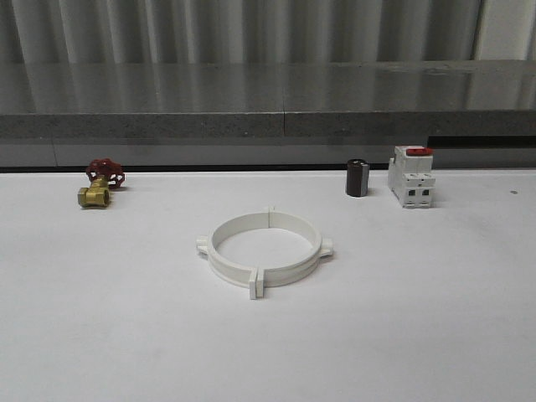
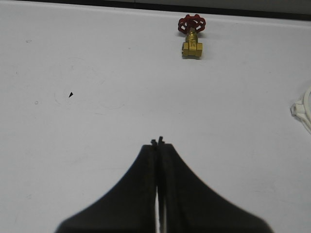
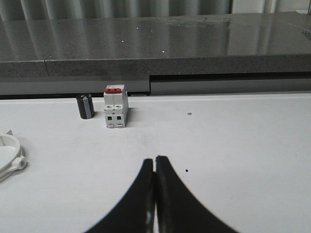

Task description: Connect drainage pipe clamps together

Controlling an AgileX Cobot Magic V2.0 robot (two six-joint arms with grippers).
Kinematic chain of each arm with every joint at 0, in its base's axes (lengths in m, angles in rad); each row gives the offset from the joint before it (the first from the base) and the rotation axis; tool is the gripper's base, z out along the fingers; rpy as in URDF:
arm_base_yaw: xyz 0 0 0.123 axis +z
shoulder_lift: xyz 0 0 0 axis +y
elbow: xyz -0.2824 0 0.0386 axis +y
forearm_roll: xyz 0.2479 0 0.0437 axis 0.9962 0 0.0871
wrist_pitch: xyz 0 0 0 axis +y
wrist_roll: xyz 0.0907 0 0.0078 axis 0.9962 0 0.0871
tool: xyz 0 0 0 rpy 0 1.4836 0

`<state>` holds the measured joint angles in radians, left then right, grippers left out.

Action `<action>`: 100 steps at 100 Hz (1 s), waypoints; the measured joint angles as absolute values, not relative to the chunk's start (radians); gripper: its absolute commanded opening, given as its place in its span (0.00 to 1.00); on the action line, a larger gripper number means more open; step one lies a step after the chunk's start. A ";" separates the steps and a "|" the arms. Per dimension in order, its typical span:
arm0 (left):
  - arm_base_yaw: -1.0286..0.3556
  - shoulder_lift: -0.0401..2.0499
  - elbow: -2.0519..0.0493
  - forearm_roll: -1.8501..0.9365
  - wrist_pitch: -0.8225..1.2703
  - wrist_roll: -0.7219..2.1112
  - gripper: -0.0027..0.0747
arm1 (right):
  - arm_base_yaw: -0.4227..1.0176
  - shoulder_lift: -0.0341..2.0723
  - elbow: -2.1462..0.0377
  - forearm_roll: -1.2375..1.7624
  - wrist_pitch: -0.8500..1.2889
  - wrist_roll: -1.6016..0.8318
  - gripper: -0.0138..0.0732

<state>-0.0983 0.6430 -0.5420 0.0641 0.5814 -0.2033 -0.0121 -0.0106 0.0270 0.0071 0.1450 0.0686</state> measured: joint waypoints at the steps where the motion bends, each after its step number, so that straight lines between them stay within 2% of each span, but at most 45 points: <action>1: -0.098 0.643 -0.542 0.064 0.581 -0.203 0.01 | -0.012 -0.011 0.027 0.007 0.145 0.070 0.02; 81: -0.098 0.643 -0.538 0.064 0.577 -0.203 0.01 | -0.012 -0.011 0.027 0.007 0.145 0.075 0.02; 100: -0.098 0.547 -0.472 0.064 0.509 -0.203 0.01 | -0.012 -0.011 0.027 0.007 0.145 0.075 0.02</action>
<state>-0.0983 0.5470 -0.4716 0.0641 0.5091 -0.2033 -0.0121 -0.0106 0.0270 0.0071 0.1450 0.0748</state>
